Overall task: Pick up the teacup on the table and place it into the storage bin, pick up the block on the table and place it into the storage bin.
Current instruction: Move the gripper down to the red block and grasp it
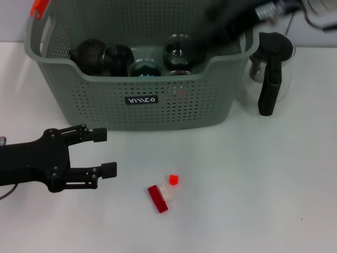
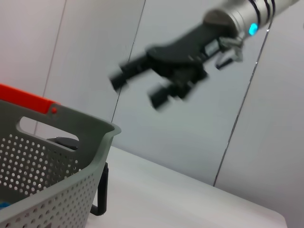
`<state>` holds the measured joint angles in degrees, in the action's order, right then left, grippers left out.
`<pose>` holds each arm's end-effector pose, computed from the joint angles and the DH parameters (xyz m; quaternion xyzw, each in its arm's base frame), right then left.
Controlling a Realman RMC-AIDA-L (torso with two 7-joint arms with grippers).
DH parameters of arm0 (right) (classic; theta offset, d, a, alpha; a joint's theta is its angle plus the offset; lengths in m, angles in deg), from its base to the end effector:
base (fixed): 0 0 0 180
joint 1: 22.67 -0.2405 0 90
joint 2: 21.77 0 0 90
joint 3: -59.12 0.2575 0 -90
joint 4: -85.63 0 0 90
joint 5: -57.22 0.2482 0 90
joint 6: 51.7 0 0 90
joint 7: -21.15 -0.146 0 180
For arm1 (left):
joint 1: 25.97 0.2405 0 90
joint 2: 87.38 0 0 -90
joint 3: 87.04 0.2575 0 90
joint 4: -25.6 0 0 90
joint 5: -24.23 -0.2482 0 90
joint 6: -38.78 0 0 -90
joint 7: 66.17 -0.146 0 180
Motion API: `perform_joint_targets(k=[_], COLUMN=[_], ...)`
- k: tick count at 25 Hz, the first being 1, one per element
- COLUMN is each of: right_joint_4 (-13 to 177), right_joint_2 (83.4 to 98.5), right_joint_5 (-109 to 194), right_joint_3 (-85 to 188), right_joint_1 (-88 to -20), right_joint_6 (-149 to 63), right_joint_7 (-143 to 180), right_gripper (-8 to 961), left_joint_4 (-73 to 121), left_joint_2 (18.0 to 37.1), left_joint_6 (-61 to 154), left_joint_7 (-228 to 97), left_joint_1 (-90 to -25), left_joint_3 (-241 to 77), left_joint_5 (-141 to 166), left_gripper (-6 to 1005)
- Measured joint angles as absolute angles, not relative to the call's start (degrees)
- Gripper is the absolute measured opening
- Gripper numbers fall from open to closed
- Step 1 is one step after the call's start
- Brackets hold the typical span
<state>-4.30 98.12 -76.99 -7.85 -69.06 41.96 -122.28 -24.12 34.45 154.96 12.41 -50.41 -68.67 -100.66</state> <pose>0.0253 0.4044 0.0591 -0.9673 0.1843 0.0217 0.1727 -0.3067 0.2832 0.0571 -0.9239 -0.2060 -0.3097 0.0893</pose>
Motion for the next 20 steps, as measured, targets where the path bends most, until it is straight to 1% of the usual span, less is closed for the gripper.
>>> perform_joint_targets(k=[9,15,17,20], right_joint_4=[-1.60,9.83,13.82,19.77], right_joint_2=[98.30,97.71,97.76,98.21], right_joint_5=[-77.01,-77.67,-78.74,-80.43], right_joint_3=[-6.88,-7.63,-8.10,-9.13], right_joint_1=[-67.94,-70.79,-72.01,-74.11], right_joint_6=[51.61,53.27,52.69,50.84], right_joint_7=[-123.97,-122.79,-121.64,-119.67], right_gripper=[946,944,945,945], left_joint_4=[-24.14,-24.07,-24.06,-24.05], left_joint_2=[34.43,34.44,34.44,34.44], left_joint_6=[155.16,155.09,155.09,155.10], left_joint_7=[12.40,12.05,12.01,12.01], left_joint_1=[-50.34,-50.32,-50.32,-50.38], left_joint_3=[-68.68,-68.68,-68.68,-68.58], left_joint_5=[-100.66,-100.66,-100.66,-100.66], left_gripper=[889,889,889,889])
